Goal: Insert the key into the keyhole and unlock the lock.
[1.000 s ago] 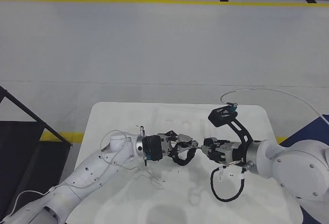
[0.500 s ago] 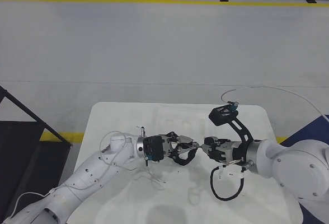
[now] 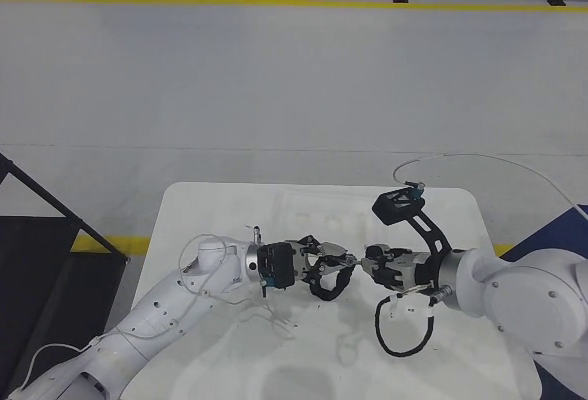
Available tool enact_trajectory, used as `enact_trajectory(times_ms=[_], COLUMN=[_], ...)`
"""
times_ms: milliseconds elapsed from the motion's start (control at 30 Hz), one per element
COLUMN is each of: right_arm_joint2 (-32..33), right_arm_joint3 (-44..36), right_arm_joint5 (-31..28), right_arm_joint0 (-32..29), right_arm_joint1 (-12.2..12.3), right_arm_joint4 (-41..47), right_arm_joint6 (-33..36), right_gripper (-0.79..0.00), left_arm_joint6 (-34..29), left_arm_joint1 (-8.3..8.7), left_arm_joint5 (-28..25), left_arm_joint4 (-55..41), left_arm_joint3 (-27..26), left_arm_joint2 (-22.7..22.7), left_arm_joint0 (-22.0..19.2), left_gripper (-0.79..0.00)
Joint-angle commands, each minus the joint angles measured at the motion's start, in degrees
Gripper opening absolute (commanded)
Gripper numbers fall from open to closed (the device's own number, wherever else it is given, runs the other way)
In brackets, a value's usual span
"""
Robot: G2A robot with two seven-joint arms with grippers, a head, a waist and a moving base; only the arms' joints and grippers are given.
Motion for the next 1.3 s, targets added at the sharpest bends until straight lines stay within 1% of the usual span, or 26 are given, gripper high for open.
enact_trajectory(times_ms=[0, 267, 700, 733, 767, 800, 867, 933, 1000, 1100, 1267], right_arm_joint2=[-0.4, -2.3, -6.2, -6.3, -6.5, -6.6, -6.7, -6.8, -7.0, -7.1, -7.2], right_arm_joint3=[0.0, -0.1, 0.5, 0.4, 0.4, 0.3, -0.1, -0.7, -0.7, -0.7, 0.5], right_arm_joint5=[0.2, 0.8, 2.0, 2.2, 2.4, 2.5, 2.2, -0.2, -5.3, -12.9, -27.3], right_arm_joint0=[0.3, 1.6, 4.6, 4.9, 5.2, 5.4, 6.1, 6.8, 7.4, 7.7, 7.1], right_arm_joint1=[0.2, 0.8, 0.8, 0.8, 0.7, 0.7, 0.6, 0.5, 0.3, 0.3, 0.5], right_arm_joint4=[-0.3, -0.8, 0.1, 0.2, 0.2, 0.1, -0.4, -1.9, -3.0, -4.2, -5.8], right_arm_joint6=[-0.2, -0.7, -2.0, -2.2, -2.4, -2.5, -2.5, -2.8, -3.8, -4.7, -4.1], right_gripper=[-0.785, -0.785, -0.785, -0.683, -0.188, 0.0, 0.0, 0.0, 0.0, 0.0, 0.0], left_arm_joint6=[0.0, -1.1, -1.4, -1.3, -1.1, -0.8, -0.5, -0.3, -1.1, -3.0, -6.5], left_arm_joint1=[-0.08, -0.41, -0.93, -0.99, -1.04, -1.1, -1.22, -1.33, -1.36, -1.29, -0.59], left_arm_joint5=[-0.3, -1.0, -2.2, -2.4, -2.7, -2.9, -3.7, -5.4, -7.1, -11.2, -18.6], left_arm_joint4=[-0.2, -0.2, -0.4, -0.7, -1.1, -1.5, -2.5, -3.9, -4.6, -7.3, -13.9], left_arm_joint3=[-0.1, -0.4, -0.7, -0.5, -0.3, -0.1, 0.4, 0.9, 1.3, 2.3, 2.5], left_arm_joint2=[-0.1, -0.2, -0.3, -0.3, -0.3, -0.3, -0.3, -0.3, -0.4, -1.2, -4.4], left_arm_joint0=[0.1, 0.1, 0.4, 0.4, 0.5, 0.5, 0.6, 0.6, 0.4, 0.0, 0.0], left_gripper=[-0.785, -0.785, -0.785, -0.785, -0.785, -0.785, -0.785, -0.785, -0.785, -0.785, -0.785])
